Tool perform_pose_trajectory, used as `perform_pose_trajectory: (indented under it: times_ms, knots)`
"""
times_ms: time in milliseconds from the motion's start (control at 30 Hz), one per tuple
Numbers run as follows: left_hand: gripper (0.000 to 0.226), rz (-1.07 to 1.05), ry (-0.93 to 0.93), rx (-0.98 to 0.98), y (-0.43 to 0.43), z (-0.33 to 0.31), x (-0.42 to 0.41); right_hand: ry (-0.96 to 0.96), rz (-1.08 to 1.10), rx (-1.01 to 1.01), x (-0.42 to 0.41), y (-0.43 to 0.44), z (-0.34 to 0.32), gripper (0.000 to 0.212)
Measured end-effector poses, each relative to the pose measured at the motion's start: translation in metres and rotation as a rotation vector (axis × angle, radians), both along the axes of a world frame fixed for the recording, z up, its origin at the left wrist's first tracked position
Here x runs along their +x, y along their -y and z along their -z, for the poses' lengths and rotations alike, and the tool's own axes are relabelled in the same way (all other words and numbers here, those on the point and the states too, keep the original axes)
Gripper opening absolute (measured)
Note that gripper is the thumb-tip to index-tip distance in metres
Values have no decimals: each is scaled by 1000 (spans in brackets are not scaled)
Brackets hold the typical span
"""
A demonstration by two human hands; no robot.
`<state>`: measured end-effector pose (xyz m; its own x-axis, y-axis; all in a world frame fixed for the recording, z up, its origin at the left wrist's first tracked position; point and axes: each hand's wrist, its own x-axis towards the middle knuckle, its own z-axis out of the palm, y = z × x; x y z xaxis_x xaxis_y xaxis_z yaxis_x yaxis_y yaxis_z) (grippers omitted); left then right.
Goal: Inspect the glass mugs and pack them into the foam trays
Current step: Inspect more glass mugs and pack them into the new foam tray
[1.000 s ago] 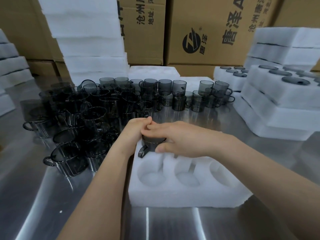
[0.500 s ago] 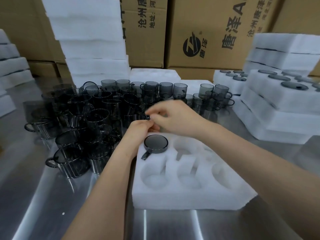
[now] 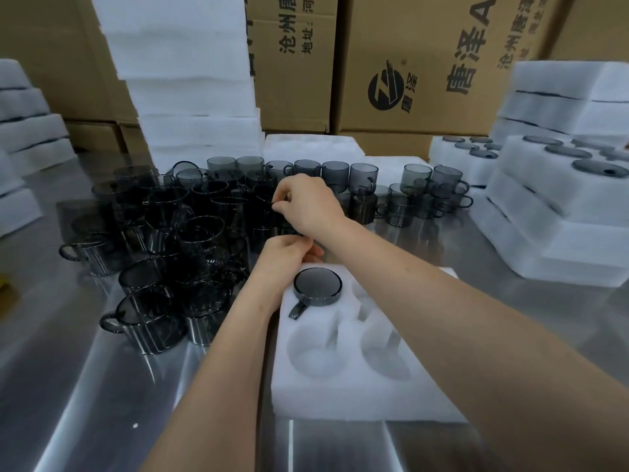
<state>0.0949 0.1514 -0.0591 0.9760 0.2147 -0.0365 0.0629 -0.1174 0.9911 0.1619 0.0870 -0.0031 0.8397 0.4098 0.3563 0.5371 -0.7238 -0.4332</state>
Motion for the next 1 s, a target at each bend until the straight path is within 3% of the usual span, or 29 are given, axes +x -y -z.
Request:
perform_pose_trajectory:
  times_ms: [167,300,367,467,600,633,733,900,1000]
  knots:
    - [24,-48,103,66,0,1,0,20,3,222,-5,24,-11,5]
    - [5,-134,167,195,1,-2,1,-123,23,456,-17,64,-19,12]
    - [29,-160,221,237,3,-8,-1,-225,15,592,-26,84,-18,17]
    - [79,-15,320,294,10,-24,-6,-327,-31,725,-39,109,-15,17]
    - [90,126,394,529,31,-40,-5,-352,-107,782,-49,123,-7,10]
    - [90,144,393,547,34,-43,-4,-348,-106,792,-49,126,-6,18]
    - [88,237,388,537,37,-47,-3,-402,-129,838,-47,133,-3,49]
    - [68,247,471,490,39,-38,-9,-369,-128,731,-47,134,9,40]
    - [74,272,495,418,35,-31,-10,-394,-183,759,-46,135,13,43]
